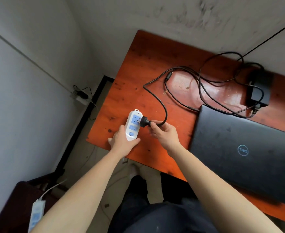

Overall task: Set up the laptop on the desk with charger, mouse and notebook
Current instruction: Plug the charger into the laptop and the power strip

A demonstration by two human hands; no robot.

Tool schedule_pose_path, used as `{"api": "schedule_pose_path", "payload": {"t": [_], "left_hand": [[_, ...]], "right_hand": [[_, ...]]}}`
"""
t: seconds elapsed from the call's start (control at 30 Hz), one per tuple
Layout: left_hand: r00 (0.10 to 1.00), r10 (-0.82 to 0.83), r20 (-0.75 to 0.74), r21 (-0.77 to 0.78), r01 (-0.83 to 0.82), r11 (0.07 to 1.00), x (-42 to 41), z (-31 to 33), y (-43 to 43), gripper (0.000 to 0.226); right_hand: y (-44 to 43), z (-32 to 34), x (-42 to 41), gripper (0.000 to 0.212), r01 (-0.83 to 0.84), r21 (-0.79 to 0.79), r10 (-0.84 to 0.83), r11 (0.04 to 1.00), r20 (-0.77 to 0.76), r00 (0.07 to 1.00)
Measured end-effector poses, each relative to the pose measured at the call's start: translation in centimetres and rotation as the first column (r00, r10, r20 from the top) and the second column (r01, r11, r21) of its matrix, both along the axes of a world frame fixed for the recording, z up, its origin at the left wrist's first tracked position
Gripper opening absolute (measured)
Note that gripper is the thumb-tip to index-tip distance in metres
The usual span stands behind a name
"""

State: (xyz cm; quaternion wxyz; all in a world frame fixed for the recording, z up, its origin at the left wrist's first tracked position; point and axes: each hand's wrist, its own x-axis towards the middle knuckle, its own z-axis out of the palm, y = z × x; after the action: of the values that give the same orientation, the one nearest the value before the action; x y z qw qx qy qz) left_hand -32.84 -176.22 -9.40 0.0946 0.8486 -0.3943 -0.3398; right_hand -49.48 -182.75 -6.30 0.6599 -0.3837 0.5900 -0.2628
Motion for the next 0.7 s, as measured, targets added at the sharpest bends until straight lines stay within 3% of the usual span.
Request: {"api": "schedule_pose_path", "payload": {"t": [0.17, 0.33, 0.5, 0.7], "left_hand": [[1.0, -0.001, 0.01, -0.007, 0.001, 1.0, -0.1, -0.1, 0.0, 0.055], [1.0, 0.001, 0.009, -0.02, -0.001, 1.0, -0.1, -0.4, -0.1, 0.056], [1.0, -0.007, 0.008, -0.007, 0.007, 1.0, -0.1, -0.6, 0.0, 0.054], [1.0, -0.013, 0.008, -0.012, 0.013, 1.0, 0.0, -0.5, -0.2, 0.053]], "right_hand": [[-1.0, 0.7, 0.6, 0.014, -0.179, -0.2, 0.127, 0.963, -0.248, 0.96], [-1.9, 1.6, 1.0, 0.013, -0.344, -0.253, 0.192, 0.904, -0.479, 0.857], [-2.5, 2.9, 1.9, 0.02, -0.624, -0.291, 0.317, 0.726, -0.662, 0.679], [-4.1, 3.9, 2.0, 0.022, -0.729, -0.217, 0.417, 0.649, -0.7, 0.579]]}}
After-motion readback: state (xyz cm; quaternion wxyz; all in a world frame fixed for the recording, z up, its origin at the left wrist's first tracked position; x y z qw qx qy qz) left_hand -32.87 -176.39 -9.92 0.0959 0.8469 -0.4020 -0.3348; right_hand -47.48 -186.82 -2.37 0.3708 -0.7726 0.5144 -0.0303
